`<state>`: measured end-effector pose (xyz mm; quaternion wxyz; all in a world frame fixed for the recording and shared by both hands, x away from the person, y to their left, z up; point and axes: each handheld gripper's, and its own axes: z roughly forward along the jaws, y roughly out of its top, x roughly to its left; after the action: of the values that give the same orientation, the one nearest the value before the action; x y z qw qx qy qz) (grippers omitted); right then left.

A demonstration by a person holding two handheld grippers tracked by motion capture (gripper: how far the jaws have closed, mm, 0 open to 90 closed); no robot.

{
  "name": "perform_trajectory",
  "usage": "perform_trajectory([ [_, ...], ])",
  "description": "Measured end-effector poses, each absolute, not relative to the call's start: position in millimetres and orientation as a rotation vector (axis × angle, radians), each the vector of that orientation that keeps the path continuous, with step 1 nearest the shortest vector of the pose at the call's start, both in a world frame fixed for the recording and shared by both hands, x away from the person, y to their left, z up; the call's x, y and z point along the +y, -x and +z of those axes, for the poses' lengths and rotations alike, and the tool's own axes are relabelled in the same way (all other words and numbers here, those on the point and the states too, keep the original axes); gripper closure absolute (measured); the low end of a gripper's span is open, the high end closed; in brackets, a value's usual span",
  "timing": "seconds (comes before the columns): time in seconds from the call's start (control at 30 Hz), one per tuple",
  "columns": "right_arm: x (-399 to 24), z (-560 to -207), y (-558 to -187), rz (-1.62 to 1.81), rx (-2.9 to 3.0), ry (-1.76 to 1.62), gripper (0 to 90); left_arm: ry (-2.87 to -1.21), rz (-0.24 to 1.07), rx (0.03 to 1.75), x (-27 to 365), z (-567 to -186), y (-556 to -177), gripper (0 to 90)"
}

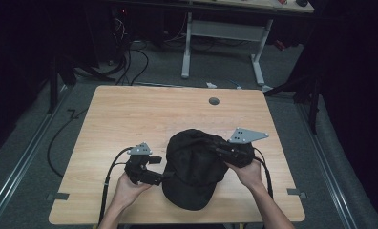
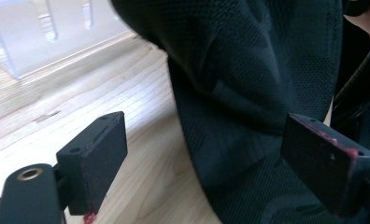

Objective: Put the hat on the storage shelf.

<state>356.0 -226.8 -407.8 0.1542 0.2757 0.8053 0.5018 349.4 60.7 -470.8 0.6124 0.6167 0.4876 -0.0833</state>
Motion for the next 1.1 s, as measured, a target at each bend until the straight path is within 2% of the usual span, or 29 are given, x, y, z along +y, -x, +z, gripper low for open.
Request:
perform_trajectory([
  [0.43, -220, -402, -358, 1.498, 2.307, -0.692, 84.1, -1.483, -0.260, 1.083, 48, -469, -347, 15.7],
  [0.57, -217, -401, -359, 1.508, 2.312, -0.671, 83.9, -1.515, -0.255, 1.053, 46, -469, -345, 24.1],
  [0.9, -211, -397, -363, 1.517, 2.284, -0.642, 83.4, -1.523, -0.246, 1.045, 49, -466, -344, 36.3],
  [1.1, -211, -397, -364, 1.521, 2.262, -0.647, 83.4, -1.486, -0.287, 1.043, 52, -464, -343, 40.8],
])
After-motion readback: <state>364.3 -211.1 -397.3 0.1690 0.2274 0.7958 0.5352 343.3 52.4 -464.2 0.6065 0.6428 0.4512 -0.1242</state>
